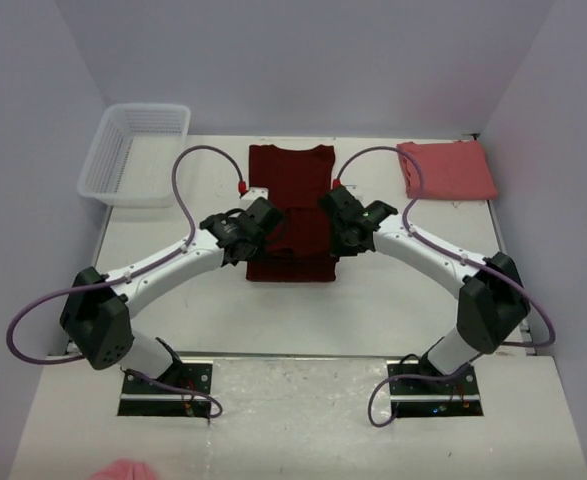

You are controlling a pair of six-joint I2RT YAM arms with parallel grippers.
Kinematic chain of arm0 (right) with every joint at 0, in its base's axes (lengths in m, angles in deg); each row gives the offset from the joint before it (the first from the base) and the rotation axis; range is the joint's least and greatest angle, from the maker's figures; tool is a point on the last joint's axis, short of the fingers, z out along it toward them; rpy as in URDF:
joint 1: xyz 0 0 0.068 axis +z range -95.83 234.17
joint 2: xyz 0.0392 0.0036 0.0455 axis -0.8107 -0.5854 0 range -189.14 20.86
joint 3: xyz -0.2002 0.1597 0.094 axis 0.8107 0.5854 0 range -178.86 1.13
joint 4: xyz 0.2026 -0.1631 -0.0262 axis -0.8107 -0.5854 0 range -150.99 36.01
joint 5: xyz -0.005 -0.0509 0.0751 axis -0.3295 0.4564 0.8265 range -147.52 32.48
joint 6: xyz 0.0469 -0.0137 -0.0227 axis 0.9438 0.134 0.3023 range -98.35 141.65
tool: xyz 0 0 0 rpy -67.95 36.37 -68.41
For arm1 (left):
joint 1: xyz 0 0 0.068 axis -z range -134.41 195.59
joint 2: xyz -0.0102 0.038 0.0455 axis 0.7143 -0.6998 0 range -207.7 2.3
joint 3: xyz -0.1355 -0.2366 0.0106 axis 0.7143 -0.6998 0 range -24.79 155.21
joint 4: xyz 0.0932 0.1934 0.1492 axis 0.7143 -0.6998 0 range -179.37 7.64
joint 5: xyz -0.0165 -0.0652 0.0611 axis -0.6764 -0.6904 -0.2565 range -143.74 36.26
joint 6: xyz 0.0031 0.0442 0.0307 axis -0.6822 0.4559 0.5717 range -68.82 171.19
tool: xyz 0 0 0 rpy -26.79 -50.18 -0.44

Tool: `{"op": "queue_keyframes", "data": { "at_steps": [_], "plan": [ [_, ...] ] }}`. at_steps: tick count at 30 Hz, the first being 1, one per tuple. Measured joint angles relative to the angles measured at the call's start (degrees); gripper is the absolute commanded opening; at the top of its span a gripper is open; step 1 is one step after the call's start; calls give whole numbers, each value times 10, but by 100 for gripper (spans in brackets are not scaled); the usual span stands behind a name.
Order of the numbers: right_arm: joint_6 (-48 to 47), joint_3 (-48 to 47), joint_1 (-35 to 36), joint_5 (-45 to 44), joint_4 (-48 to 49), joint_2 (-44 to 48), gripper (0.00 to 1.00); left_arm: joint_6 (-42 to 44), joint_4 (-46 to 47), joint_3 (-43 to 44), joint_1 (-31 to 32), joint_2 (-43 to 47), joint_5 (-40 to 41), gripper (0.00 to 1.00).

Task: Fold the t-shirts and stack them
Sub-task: Fold the folded rectangular tshirt in 1/3 of the way

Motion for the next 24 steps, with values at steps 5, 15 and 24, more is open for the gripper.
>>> {"op": "queue_keyframes", "data": {
  "at_steps": [5,15,24],
  "plan": [
    [-48,-80,-42,15,0,-76,0,47,17,83,-40,-83,-10,0],
    [-113,-220,-97,51,-12,-189,0,94,35,183,-109,-208,-26,0],
    [-148,-327,-136,81,-34,-277,0,118,35,281,-129,-285,-34,0]
  ]
}}
